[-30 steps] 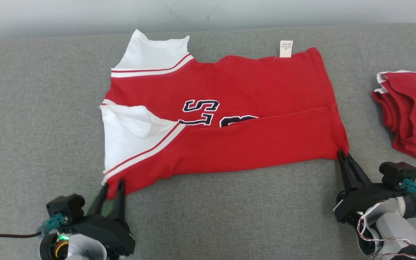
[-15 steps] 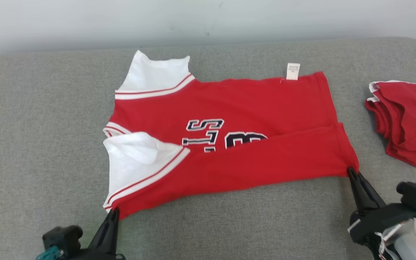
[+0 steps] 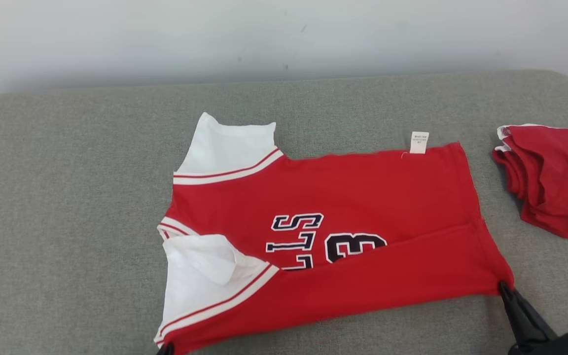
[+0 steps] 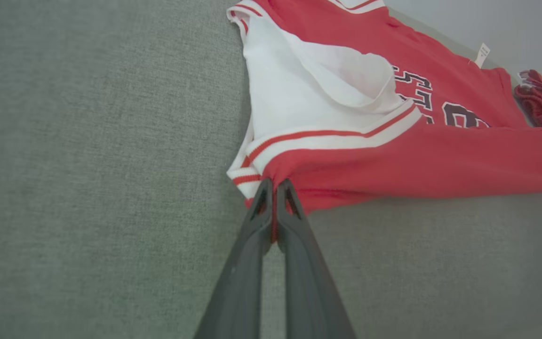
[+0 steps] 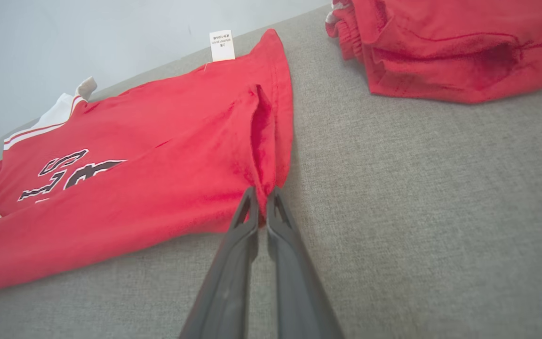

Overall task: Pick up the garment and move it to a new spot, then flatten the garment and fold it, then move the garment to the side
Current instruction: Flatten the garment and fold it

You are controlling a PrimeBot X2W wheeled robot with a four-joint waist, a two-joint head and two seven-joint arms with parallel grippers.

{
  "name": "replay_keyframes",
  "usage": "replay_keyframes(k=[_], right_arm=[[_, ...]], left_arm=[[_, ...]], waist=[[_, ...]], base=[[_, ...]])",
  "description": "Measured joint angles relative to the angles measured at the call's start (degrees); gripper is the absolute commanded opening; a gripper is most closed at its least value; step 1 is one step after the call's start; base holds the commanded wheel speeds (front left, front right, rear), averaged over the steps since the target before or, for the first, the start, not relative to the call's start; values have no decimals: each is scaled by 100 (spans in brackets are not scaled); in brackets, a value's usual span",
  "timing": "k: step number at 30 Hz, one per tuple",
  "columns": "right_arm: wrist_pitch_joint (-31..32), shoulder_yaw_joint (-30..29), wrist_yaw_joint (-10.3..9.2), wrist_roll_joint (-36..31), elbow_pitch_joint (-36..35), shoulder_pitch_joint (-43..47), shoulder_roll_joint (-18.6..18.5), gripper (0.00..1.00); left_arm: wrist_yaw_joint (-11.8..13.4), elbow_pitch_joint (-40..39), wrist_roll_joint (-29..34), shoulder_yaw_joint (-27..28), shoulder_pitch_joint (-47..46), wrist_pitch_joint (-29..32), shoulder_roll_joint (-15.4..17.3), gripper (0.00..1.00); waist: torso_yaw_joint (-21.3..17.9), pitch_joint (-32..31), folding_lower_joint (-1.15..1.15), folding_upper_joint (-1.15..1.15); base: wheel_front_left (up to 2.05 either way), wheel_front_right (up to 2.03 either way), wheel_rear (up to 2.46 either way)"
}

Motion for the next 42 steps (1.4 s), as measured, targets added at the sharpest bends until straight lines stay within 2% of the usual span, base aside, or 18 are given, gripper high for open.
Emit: replay_keyframes(k=[13, 14, 15, 16, 17, 18, 25, 31, 34, 38, 41, 42], right_arm=[[0, -109, 0, -100, -142, 959, -204, 0], [0, -109, 0, -114, -130, 971, -198, 5], [0, -111, 0, -114, -113, 978, -187, 46], [0, -122, 0, -123, -101, 984, -175, 96], [0, -159, 0, -174, -105, 987, -156, 100], [1, -236, 0, -208, -122, 988, -120, 100], [-2, -871, 0, -579, -612, 1154, 43, 100], [-3, -1161, 0, -1068, -1020, 1180, 288, 100], [-3, -1121, 0, -1209, -1115, 1135, 393, 100], [-4, -960, 0, -1313, -1154, 879, 463, 100], [-3, -860, 0, -1346, -1150, 632, 492, 100], [-3, -715, 0, -1330, -1112, 469, 508, 100]], left_arm=[[231, -185, -97, -102, 710, 240, 5, 0], [229, -145, -101, -115, 722, 237, 2, 0], [219, -102, -102, -132, 723, 227, -9, 0], [210, -34, -101, -149, 720, 199, -21, 19], [201, 58, -102, -165, 718, 199, -29, 72], [203, 143, -104, -166, 719, 171, -56, 100], [204, 314, -146, -35, 709, -44, -75, 100], [211, -269, -269, 363, 279, 56, 288, 100], [141, -495, -292, 468, -425, 399, 579, 100], [118, -558, -277, 449, -1617, 1166, 881, 100], [-31, -185, -400, 445, -2581, 1759, 1098, 100], [-127, 115, -495, 338, -3178, 2246, 1168, 100]], waist=[[79, -172, 0, 0], [80, -187, 0, 0], [80, -200, 0, 0], [80, -216, 0, 0], [77, -231, 0, 0], [70, -247, 0, 0], [-36, -300, 0, 0], [-150, -217, 0, 0], [-189, -118, 1, 1], [-258, 56, 1, 1], [-326, 209, 1, 1], [-376, 320, 1, 1]], base=[[0, 0, 0], [0, 0, 0], [0, 0, 0], [0, 0, 0], [0, 0, 0], [0, 0, 0], [0, 0, 0], [0, 0, 0], [0, 0, 0], [0, 0, 0], [0, 0, 0], [0, 0, 0]])
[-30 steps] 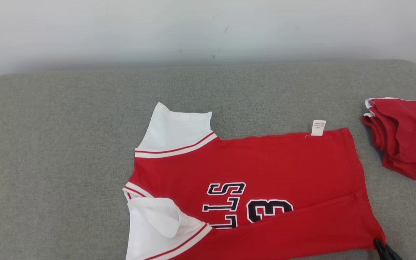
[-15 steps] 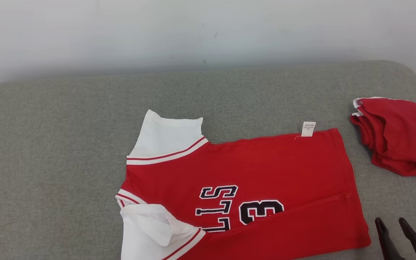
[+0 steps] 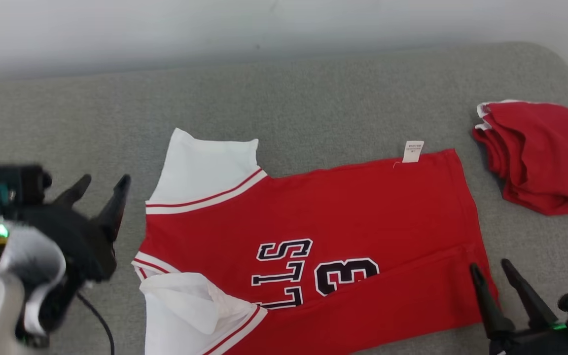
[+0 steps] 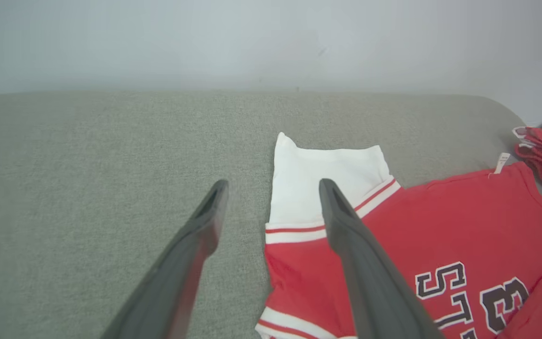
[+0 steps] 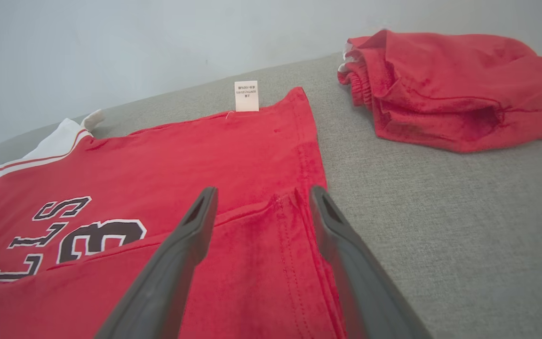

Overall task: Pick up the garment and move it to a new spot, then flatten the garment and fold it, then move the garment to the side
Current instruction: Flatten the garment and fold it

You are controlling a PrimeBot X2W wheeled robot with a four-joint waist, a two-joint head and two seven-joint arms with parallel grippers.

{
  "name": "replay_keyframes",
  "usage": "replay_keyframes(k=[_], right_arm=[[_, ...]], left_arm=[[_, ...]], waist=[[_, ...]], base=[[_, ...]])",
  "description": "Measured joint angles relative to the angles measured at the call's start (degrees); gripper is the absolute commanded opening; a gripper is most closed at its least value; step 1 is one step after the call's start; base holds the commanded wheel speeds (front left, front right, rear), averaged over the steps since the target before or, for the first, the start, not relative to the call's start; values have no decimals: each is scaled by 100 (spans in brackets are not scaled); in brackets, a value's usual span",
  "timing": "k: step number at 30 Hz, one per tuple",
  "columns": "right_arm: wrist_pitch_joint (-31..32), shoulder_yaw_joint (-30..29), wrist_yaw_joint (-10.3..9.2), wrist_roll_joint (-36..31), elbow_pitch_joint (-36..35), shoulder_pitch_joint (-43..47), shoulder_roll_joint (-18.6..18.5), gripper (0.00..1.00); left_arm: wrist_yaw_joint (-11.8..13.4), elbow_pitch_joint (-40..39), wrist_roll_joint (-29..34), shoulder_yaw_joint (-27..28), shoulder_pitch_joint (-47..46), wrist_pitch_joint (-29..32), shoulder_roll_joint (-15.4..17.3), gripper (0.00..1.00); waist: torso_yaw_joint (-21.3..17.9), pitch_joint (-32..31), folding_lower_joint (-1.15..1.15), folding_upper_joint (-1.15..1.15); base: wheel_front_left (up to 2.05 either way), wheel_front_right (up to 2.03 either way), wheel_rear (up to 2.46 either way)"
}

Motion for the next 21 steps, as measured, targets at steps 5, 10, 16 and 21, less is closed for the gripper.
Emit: replay_keyframes(k=[5, 10, 16, 21], right_arm=[[0, 347, 0, -15, 8, -516, 15, 100], [-1, 555, 0, 3, 34, -790, 51, 100], [0, 616, 0, 22, 49, -994, 37, 100], [0, 630, 0, 19, 44, -1075, 52, 100]], left_arm=[[-170, 906, -119, -200, -1386, 1091, 258, 100], [-399, 1686, -138, -498, -2327, 1869, 330, 100], [-489, 2414, 68, -717, -2987, 2156, 397, 100], [-588, 2807, 171, -881, -3245, 2278, 436, 100]], waist=[[-186, 295, 0, 0], [-435, 591, 1, 0], [-758, 891, 1, 1], [-990, 1087, 1, 0]], base=[[0, 0, 0], [0, 0, 0], [0, 0, 0], [0, 0, 0]])
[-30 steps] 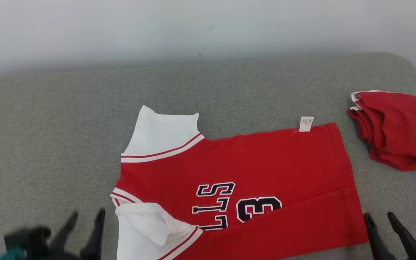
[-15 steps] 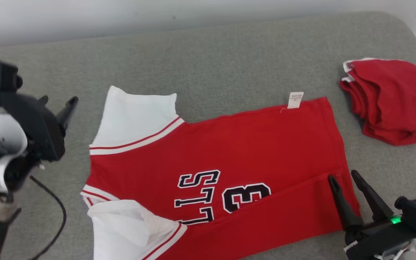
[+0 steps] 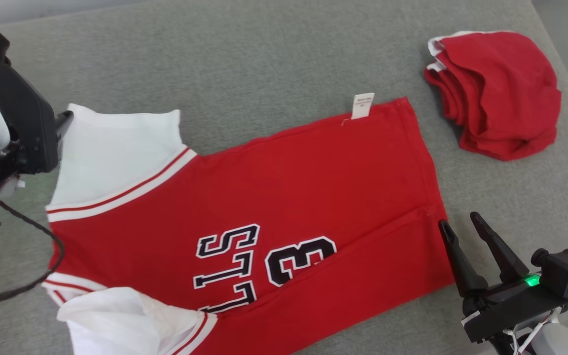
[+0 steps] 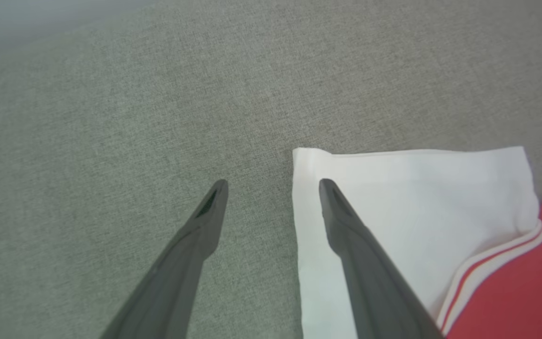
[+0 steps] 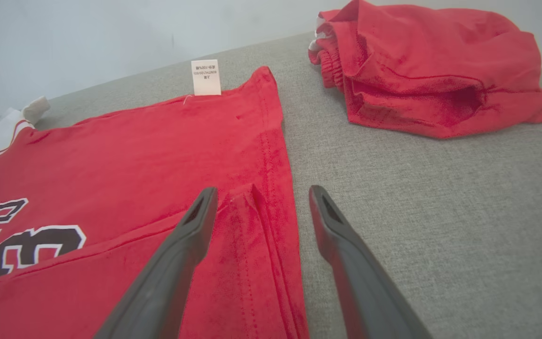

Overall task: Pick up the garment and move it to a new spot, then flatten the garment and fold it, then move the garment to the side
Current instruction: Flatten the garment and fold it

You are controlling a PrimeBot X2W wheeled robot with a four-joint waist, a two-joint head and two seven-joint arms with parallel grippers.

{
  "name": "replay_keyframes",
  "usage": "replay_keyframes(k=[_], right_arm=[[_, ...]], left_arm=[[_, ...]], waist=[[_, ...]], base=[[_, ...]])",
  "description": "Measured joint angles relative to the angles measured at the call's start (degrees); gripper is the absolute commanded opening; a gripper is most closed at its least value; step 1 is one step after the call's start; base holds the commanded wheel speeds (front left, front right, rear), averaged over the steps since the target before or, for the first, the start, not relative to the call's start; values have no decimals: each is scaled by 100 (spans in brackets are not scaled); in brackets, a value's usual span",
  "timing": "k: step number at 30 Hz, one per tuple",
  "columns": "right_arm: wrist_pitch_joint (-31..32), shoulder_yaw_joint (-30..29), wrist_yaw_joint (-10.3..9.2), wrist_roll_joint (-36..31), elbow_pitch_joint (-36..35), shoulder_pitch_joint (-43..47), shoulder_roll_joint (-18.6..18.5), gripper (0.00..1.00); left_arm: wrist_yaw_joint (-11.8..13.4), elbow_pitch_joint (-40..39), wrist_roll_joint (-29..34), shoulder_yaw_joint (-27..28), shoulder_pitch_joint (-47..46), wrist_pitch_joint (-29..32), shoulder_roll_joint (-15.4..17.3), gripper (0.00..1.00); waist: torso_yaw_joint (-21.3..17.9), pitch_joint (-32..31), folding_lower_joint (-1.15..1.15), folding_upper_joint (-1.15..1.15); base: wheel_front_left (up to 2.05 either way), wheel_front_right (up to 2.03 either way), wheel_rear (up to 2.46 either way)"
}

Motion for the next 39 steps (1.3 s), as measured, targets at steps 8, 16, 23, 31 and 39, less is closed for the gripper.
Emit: replay_keyframes(k=[8, 16, 23, 31, 39], right_arm=[[0, -45, 0, -58, -5, -38, 35, 100], [0, -23, 0, -118, 5, -164, -55, 100], [467, 324, 0, 267, 592, -1075, -165, 100], [1595, 714, 0, 698, 1319, -2625, -45, 100], [2192, 1012, -1, 528, 2629, -3746, 268, 100]], left_arm=[[-102, 300, 31, -166, -190, 123, -4, 100], [-249, 331, -10, -299, -282, 83, -29, 0], [-301, 314, -79, -408, -365, -33, -104, 0], [-348, 300, -140, -534, -425, -69, -149, 0], [-356, 277, -178, -678, -482, -142, -159, 0]], waist=[[-209, 204, -1, 0], [-182, 183, -1, 0], [-120, 39, -2, -1], [24, 19, -1, 0], [230, 68, -1, 0]], base=[[0, 0, 0], [0, 0, 0], [0, 0, 0], [0, 0, 0], [0, 0, 0]])
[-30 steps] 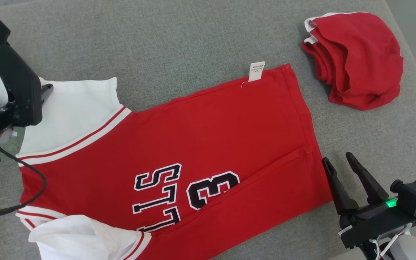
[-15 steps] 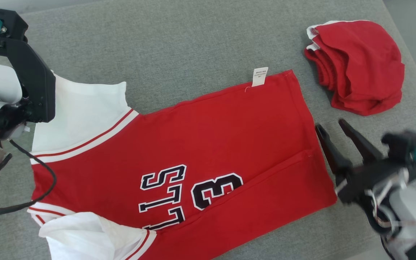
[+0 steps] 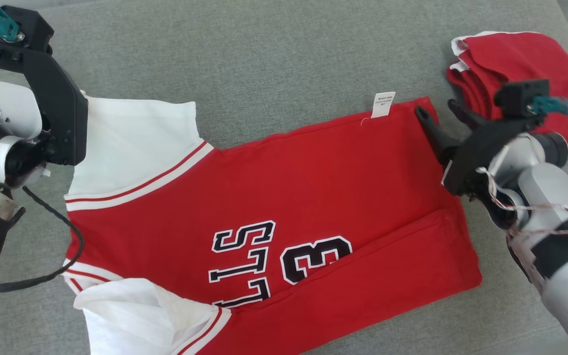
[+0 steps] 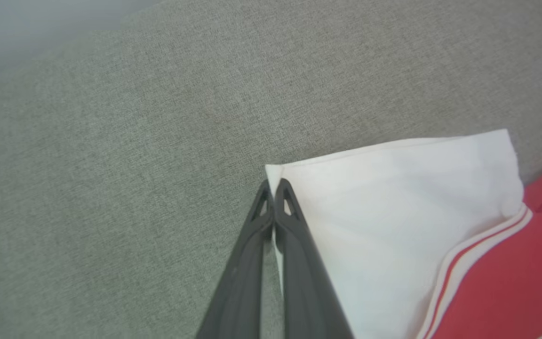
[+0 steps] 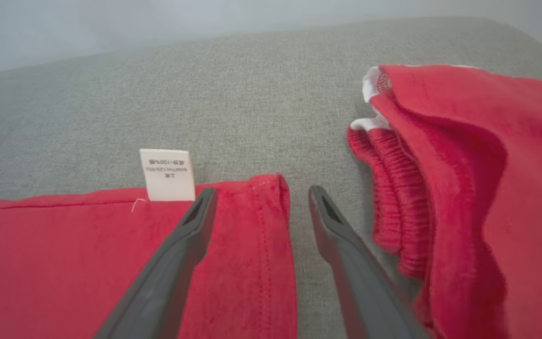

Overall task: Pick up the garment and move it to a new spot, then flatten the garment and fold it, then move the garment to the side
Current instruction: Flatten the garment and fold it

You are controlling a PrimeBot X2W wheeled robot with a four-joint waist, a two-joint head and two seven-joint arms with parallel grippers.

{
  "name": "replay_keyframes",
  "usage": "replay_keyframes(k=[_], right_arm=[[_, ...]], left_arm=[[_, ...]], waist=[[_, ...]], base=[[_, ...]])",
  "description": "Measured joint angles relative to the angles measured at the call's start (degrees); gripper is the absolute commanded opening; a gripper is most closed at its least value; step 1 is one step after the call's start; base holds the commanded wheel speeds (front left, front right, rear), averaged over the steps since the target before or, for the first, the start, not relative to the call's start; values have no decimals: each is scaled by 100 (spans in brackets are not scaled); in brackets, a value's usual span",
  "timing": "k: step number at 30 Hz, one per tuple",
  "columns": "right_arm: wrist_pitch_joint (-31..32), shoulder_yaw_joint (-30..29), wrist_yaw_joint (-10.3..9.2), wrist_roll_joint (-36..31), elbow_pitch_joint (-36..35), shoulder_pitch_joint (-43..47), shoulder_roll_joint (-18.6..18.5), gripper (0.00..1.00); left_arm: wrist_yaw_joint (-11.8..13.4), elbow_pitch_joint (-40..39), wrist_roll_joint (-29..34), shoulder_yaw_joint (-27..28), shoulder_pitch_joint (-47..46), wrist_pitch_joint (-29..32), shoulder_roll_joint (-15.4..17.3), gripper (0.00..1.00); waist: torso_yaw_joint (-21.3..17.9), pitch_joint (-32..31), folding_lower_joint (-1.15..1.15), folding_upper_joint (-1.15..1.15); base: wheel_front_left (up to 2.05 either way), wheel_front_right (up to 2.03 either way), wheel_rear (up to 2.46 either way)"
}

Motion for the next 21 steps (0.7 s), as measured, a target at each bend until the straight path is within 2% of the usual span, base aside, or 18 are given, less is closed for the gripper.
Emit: replay_keyframes(k=[6, 11, 12, 13, 14, 16, 17, 19, 21], right_arm=[[387, 169, 0, -265, 871, -568, 333, 100], [476, 215, 0, -374, 1291, -863, 541, 100], [491, 227, 0, -401, 1363, -912, 569, 91], [521, 249, 0, -420, 1417, -954, 587, 76], [521, 266, 1, -436, 1460, -982, 602, 53], [549, 278, 0, -450, 1582, -1042, 624, 28], [565, 289, 0, -454, 1618, -1066, 634, 21], [571, 316, 0, -491, 1683, -1118, 664, 0], [599, 347, 0, -497, 1719, -1182, 691, 0]], left_arm=[[-2, 1, -37, -85, -21, -8, 25, 0], [-2, -12, -100, -124, -37, -5, 32, 0], [-2, -20, -103, -134, -38, -5, 34, 0], [-2, -25, -103, -143, -38, -5, 35, 0], [-2, -26, -105, -149, -39, -4, 38, 0], [-3, -26, -111, -167, -40, 4, 43, 0], [-3, -24, -113, -175, -40, 4, 47, 0], [-3, -22, -131, -185, -40, 3, 60, 0], [-3, -18, -136, -190, -40, -5, 69, 0]], waist=[[61, -22, 0, 0], [73, -6, 0, 0], [75, -1, 0, 0], [76, 2, 0, 0], [76, 3, 0, 0], [76, -2, 0, 0], [74, -8, 0, 0], [66, -22, 0, 0], [60, -38, 0, 0]], base=[[0, 0, 0], [0, 0, 0], [0, 0, 0], [0, 0, 0], [0, 0, 0], [0, 0, 0], [0, 0, 0], [0, 0, 0], [0, 0, 0]])
